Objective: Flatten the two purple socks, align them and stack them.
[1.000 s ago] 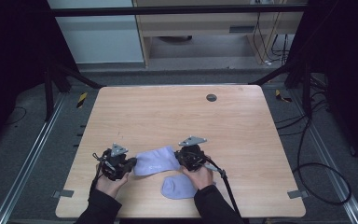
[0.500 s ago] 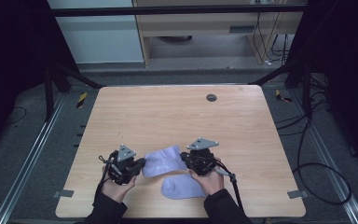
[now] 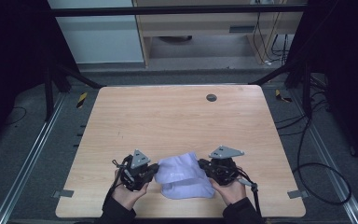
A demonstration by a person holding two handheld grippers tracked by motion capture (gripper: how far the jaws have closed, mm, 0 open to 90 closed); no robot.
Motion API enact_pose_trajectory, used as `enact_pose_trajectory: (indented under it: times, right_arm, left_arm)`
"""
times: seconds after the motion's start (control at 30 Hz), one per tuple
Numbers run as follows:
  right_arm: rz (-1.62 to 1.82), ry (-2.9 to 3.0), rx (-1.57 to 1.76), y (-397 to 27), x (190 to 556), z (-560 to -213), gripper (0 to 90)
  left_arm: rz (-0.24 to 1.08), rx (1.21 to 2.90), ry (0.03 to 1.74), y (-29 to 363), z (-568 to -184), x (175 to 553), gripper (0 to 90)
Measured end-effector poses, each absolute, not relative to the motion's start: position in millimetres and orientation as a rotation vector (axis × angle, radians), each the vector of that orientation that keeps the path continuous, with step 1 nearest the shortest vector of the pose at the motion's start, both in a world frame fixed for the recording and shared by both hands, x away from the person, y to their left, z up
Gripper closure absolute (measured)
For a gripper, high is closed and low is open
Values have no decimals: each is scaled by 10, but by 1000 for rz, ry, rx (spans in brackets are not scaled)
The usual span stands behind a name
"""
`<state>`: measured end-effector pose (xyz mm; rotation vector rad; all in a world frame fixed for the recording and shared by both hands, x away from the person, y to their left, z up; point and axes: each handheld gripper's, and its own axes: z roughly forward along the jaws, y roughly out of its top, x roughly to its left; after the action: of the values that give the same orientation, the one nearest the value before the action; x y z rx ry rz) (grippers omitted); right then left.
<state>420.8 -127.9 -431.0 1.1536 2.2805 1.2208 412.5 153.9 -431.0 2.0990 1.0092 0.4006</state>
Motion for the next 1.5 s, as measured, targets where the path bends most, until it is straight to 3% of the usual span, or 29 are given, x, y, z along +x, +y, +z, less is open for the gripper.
enact_pose_trajectory:
  times: [0.73, 1.5]
  right_arm:
    - [1190, 2341, 1210, -1516, 3935, -4467, 861]
    - [1126, 2375, 1295, -1576, 4037, -4750, 859]
  left_arm:
    - [322, 2193, 981, 1389, -4476, 4026, 869]
    - [293, 2279, 986, 1313, -4690, 4092, 867]
